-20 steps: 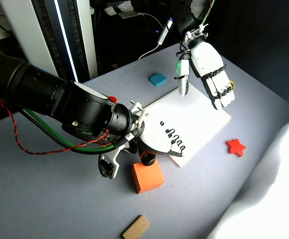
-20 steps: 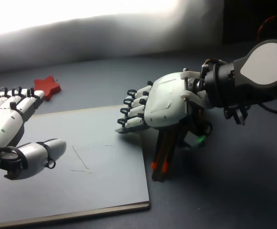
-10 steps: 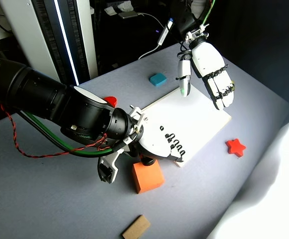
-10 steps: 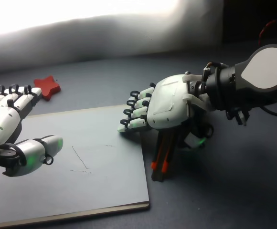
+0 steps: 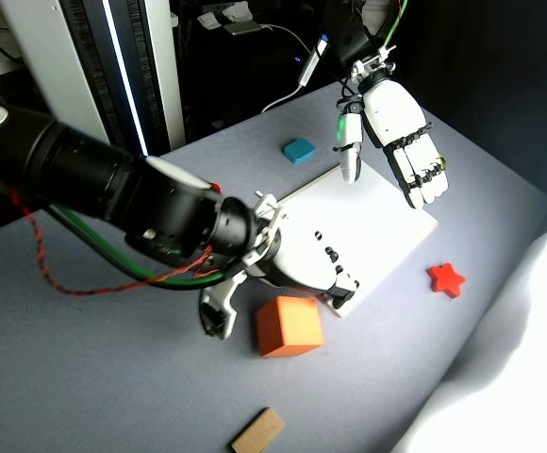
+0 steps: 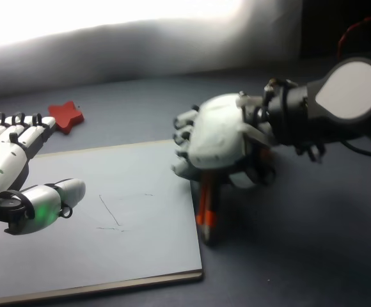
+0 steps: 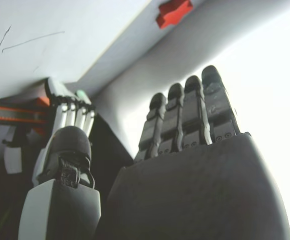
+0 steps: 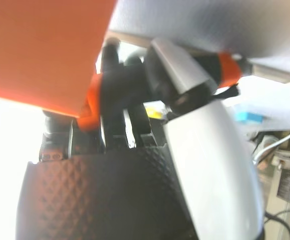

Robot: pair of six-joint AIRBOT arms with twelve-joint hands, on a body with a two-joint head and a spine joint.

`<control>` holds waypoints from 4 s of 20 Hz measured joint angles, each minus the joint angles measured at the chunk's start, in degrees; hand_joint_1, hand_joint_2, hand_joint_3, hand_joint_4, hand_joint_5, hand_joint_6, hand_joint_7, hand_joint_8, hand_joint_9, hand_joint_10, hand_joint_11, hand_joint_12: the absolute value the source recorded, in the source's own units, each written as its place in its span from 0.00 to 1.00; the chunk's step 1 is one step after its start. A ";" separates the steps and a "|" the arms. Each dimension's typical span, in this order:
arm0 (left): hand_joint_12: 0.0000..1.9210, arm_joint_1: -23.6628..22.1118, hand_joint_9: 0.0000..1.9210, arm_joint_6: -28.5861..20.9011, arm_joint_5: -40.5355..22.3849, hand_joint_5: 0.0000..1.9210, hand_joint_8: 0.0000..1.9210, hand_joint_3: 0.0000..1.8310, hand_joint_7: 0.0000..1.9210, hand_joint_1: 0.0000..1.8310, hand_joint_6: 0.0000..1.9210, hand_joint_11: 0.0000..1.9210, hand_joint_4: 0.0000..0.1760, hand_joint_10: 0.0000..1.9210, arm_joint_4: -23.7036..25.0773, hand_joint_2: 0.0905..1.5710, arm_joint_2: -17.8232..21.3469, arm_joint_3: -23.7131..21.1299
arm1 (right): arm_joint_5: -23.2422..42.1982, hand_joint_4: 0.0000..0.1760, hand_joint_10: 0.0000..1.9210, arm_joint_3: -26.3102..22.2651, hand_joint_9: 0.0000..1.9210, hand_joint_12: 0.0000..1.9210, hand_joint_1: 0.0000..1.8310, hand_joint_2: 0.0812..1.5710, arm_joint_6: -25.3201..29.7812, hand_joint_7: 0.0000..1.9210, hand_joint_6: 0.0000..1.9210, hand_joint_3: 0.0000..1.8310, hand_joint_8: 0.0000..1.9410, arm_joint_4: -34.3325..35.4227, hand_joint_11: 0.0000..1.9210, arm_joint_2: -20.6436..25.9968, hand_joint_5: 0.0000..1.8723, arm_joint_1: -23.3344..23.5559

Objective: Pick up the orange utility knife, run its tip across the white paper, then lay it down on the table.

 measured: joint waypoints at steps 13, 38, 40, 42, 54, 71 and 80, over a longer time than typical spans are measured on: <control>0.08 -0.02 0.01 -0.07 0.02 0.00 0.00 0.00 0.01 0.06 0.00 0.00 0.12 0.00 0.48 0.84 0.00 0.31 | -0.92 1.00 1.00 -5.77 1.00 1.00 0.83 0.59 2.89 1.00 1.00 0.52 1.00 0.63 1.00 3.37 0.90 4.85; 0.09 -0.13 0.01 -0.96 -0.07 0.00 0.00 0.00 0.02 0.05 0.00 0.00 0.12 0.00 -0.35 0.84 0.00 0.35 | 8.04 1.00 1.00 1.31 1.00 1.00 0.81 0.61 -102.05 0.99 1.00 0.50 1.00 93.88 1.00 -8.81 0.88 -2.82; 0.11 0.00 0.01 -0.96 -0.13 0.00 0.00 0.00 0.02 0.05 0.00 0.00 0.13 0.00 -0.50 0.84 0.00 0.44 | 6.16 1.00 1.00 1.44 1.00 1.00 0.81 0.60 -102.66 0.99 1.00 0.50 1.00 95.43 1.00 -9.79 0.88 -2.93; 0.12 0.04 0.01 -0.98 -0.07 0.00 0.00 0.00 0.02 0.06 0.00 0.00 0.13 0.00 -0.39 0.84 0.00 0.48 | 2.91 1.00 1.00 1.55 1.00 1.00 0.82 0.61 -102.60 0.99 1.00 0.50 1.00 95.60 1.00 -10.80 0.89 -3.17; 0.14 0.11 0.02 -0.96 -0.13 0.01 0.00 0.00 0.03 0.14 0.00 0.00 0.10 0.00 -0.72 0.83 0.00 0.70 | 0.83 1.00 1.00 3.65 1.00 1.00 0.84 0.60 -100.41 1.00 1.00 0.49 1.00 86.86 1.00 -11.85 0.91 -4.00; 0.18 0.13 0.02 -0.96 -0.26 0.01 0.00 0.00 0.03 0.14 0.00 0.00 0.09 0.00 -0.68 0.84 0.00 0.72 | 5.03 1.00 1.00 6.51 1.00 1.00 0.83 0.61 -99.19 0.99 1.00 0.47 1.00 85.94 1.00 -9.42 0.88 -4.57; 0.17 0.24 0.02 -0.92 -0.37 0.01 0.00 0.00 0.03 0.13 0.00 0.00 0.09 0.00 -0.59 0.84 0.00 0.70 | -5.33 1.00 1.00 -8.81 1.00 1.00 0.83 0.61 -99.03 1.00 1.00 0.47 1.00 99.03 1.00 1.42 0.89 -2.14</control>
